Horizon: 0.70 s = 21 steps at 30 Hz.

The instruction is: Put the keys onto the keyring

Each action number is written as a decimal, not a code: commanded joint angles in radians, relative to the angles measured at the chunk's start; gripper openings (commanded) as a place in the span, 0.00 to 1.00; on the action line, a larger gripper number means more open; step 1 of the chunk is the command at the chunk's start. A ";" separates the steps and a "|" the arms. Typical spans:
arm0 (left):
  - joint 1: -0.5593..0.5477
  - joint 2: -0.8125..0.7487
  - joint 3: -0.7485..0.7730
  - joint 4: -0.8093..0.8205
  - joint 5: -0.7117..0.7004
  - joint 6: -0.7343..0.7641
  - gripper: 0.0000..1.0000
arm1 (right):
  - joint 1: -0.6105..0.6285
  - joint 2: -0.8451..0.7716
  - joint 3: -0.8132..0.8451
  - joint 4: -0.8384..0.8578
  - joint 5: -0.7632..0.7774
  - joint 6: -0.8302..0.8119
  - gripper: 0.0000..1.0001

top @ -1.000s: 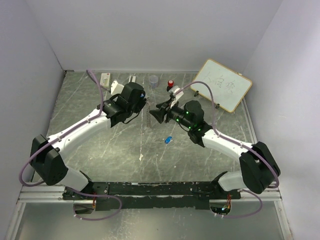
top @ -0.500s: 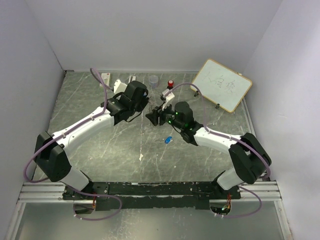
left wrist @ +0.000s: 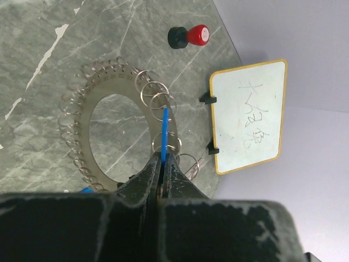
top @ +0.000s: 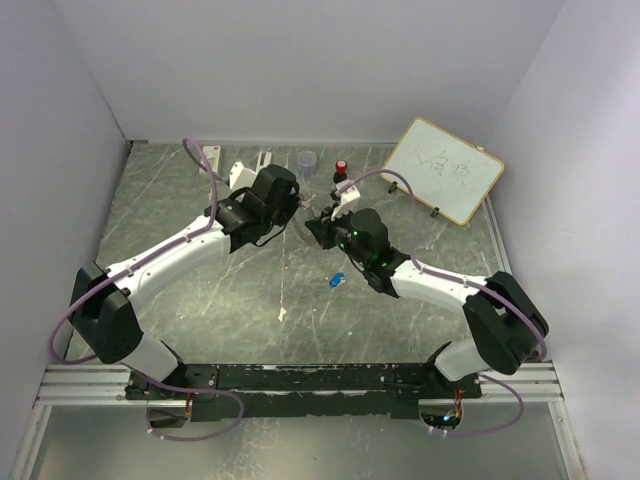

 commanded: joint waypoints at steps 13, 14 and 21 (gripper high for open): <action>-0.004 -0.025 -0.051 -0.016 -0.084 -0.113 0.07 | -0.004 -0.108 -0.028 0.019 0.098 0.007 0.00; -0.005 -0.019 -0.049 -0.029 -0.088 -0.122 0.07 | -0.004 -0.116 -0.035 0.023 0.105 0.005 0.00; -0.004 -0.090 -0.146 0.056 -0.091 -0.104 0.07 | -0.004 -0.163 -0.057 0.015 0.156 -0.018 0.00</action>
